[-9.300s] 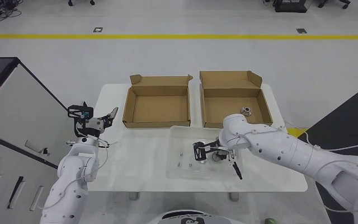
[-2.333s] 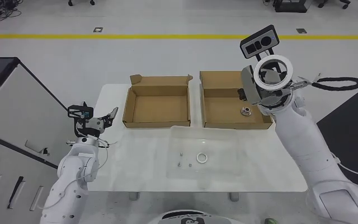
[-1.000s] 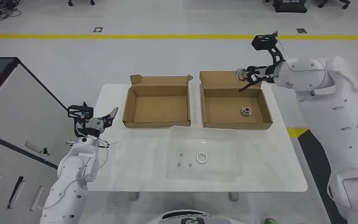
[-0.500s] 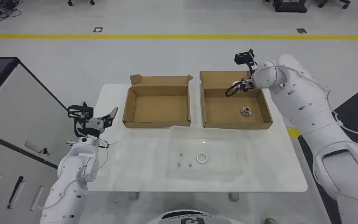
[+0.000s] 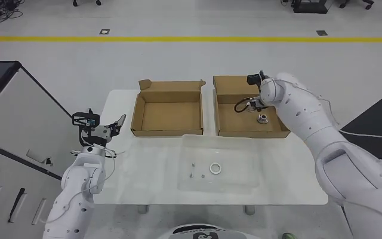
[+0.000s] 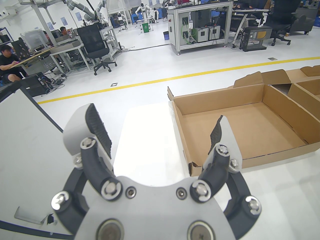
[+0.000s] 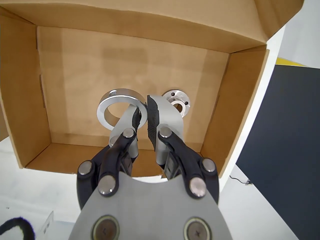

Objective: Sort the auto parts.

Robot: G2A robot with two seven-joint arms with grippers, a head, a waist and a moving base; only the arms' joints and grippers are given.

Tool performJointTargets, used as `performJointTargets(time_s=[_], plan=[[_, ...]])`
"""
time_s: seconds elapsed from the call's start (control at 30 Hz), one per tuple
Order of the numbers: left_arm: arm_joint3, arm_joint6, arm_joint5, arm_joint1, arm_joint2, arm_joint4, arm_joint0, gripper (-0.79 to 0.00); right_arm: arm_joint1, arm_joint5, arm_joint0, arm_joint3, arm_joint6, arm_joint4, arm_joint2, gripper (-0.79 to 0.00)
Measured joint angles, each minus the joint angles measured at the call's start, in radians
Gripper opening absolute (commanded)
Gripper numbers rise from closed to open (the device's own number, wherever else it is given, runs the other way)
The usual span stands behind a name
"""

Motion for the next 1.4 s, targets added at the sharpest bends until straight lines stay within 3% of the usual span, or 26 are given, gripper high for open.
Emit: performJointTargets(time_s=[0.73, 0.77, 0.8, 0.9, 1.1, 1.27, 1.37, 1.4], plan=[[0.0, 0.0, 0.0, 0.0, 0.0, 0.0, 0.0, 0.0, -0.15, -0.031, 0.032, 0.349, -0.114, 0.041, -0.065, -0.785], [0.0, 0.0, 0.0, 0.0, 0.0, 0.0, 0.0, 0.0, -0.154, -0.033, 0.033, 0.357, -0.116, 0.042, -0.065, -0.733], [0.0, 0.0, 0.0, 0.0, 0.0, 0.0, 0.0, 0.0, -0.159, -0.035, 0.034, 0.366, -0.119, 0.044, -0.065, -0.597], [0.0, 0.0, 0.0, 0.0, 0.0, 0.0, 0.0, 0.0, -0.172, -0.039, 0.038, 0.391, -0.125, 0.047, -0.065, -0.462], [0.0, 0.0, 0.0, 0.0, 0.0, 0.0, 0.0, 0.0, -0.192, -0.051, 0.049, 0.434, -0.134, 0.048, -0.062, -0.372], [0.0, 0.0, 0.0, 0.0, 0.0, 0.0, 0.0, 0.0, -0.201, -0.076, 0.069, 0.456, -0.163, 0.055, -0.05, -0.363], [0.0, 0.0, 0.0, 0.0, 0.0, 0.0, 0.0, 0.0, -0.202, -0.096, 0.088, 0.454, -0.185, 0.065, -0.037, -0.24], [0.0, 0.0, 0.0, 0.0, 0.0, 0.0, 0.0, 0.0, -0.202, -0.105, 0.095, 0.453, -0.193, 0.066, -0.033, -0.135]])
